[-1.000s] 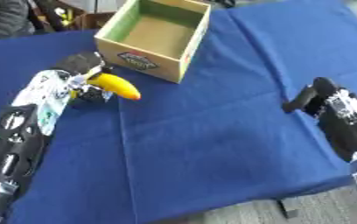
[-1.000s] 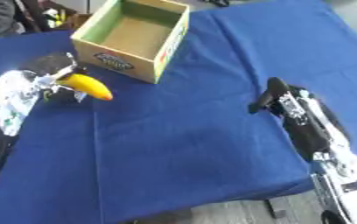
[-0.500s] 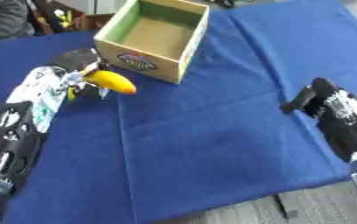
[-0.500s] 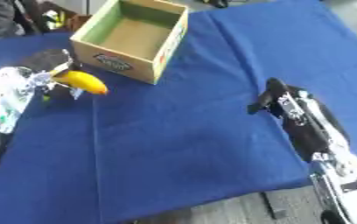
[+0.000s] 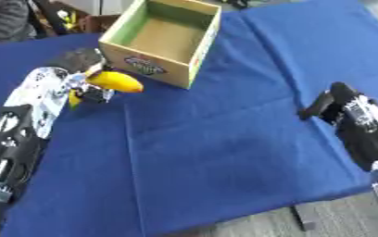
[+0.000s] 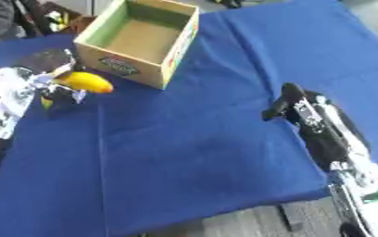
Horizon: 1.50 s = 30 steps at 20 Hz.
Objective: Pick up objects on the table and place them in the box.
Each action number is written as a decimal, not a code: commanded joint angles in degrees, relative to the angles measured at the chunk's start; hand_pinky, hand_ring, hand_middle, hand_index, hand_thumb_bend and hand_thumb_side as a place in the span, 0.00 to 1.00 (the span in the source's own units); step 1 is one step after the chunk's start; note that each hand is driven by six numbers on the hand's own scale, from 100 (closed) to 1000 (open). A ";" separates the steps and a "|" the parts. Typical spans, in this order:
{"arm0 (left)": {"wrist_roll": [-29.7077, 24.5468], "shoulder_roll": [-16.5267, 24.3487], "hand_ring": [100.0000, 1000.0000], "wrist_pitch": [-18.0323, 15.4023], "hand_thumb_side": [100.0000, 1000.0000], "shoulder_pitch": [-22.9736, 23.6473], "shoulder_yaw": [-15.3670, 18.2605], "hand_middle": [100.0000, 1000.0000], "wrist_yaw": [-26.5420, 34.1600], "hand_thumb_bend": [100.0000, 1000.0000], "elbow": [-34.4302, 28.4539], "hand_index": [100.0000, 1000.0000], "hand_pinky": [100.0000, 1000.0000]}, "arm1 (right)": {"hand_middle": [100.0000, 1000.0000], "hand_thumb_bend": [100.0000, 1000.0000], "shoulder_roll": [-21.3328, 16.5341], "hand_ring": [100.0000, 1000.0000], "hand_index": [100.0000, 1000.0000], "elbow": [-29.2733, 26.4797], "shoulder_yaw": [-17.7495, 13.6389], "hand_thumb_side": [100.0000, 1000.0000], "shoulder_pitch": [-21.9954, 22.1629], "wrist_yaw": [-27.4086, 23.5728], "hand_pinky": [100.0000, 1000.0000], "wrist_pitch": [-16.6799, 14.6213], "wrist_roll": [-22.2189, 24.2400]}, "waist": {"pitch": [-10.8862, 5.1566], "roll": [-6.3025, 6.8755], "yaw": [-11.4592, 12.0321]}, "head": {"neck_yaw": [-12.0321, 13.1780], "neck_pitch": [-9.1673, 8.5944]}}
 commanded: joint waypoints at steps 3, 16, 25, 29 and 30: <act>1.44 0.99 0.00 1.21 0.24 -1.13 0.40 0.11 0.60 0.00 -1.41 0.31 0.00 | 0.36 0.29 -0.60 0.46 0.41 -1.05 -0.40 0.66 -0.30 0.02 0.65 -0.09 -0.10 | -1.08 -0.31 -0.03 | -0.14 0.23; 2.91 2.36 0.00 6.12 0.05 -5.10 1.29 0.00 4.70 0.00 -1.73 0.00 0.00 | 0.36 0.29 -0.95 0.46 0.41 -0.93 -0.13 0.66 -0.32 0.11 0.65 -0.04 0.14 | -1.23 0.17 -0.87 | 0.12 0.26; 0.61 2.52 0.00 8.08 0.08 -11.36 5.22 0.00 2.38 0.00 -1.29 0.00 0.00 | 0.35 0.29 -1.74 0.46 0.41 -1.04 1.39 0.66 -1.96 -0.31 0.65 0.21 1.63 | -0.62 1.33 -5.29 | 2.26 -1.27; 4.19 3.12 0.00 10.15 0.08 -12.05 7.26 0.00 -1.21 0.00 0.34 0.00 0.00 | 0.35 0.30 -1.76 0.46 0.41 -0.96 2.64 0.66 -3.12 -0.69 0.65 0.61 2.96 | -0.04 2.10 -8.54 | 4.01 -3.01; 5.12 3.25 0.00 10.45 0.08 -12.11 7.68 0.00 -2.14 0.00 0.94 0.00 0.00 | 0.35 0.30 -1.77 0.46 0.41 -0.93 2.89 0.66 -3.33 -0.75 0.65 0.70 3.27 | 0.07 2.31 -9.14 | 4.43 -3.51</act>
